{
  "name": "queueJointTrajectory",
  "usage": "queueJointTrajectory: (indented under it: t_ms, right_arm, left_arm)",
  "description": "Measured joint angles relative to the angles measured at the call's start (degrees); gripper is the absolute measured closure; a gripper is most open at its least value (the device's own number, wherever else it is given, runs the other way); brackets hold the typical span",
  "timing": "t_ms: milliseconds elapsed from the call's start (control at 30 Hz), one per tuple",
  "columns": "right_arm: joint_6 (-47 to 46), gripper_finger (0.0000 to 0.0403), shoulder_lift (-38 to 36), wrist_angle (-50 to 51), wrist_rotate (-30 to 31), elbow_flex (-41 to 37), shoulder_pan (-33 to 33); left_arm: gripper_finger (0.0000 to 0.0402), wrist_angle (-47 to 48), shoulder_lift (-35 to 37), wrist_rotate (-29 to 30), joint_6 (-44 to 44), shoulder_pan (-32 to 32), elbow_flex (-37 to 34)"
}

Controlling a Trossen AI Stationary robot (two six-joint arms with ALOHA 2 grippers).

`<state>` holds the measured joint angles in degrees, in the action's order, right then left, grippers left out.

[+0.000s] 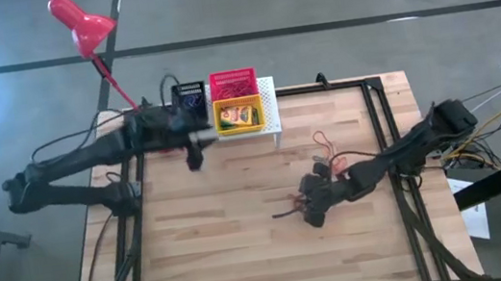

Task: Pick & Place Office Desk Supplies
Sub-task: Put the red rubber band into the red bin on the shelf

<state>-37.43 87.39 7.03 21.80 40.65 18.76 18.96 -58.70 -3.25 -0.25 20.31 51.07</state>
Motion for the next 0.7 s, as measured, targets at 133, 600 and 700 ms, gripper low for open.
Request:
queueJointTrajectory:
  t_ms: [133, 600, 700]
  right_arm:
    - [5.07, 0.0236, 2.60, -7.52, -1.19, -3.54, -0.98]
    - [8.50, 0.0339, 11.27, -14.35, -4.08, -1.19, -4.73]
    - [8.69, 0.0384, 10.48, -14.11, -3.84, -0.08, -4.74]
  left_arm:
    - [0.0217, -7.29, -0.28, 0.05, 3.45, -9.12, -3.53]
    - [0.0229, -24.34, -0.30, 0.25, 2.25, -21.39, -14.37]
    - [0.0229, -24.32, -0.28, 0.47, 0.14, -21.39, -15.78]
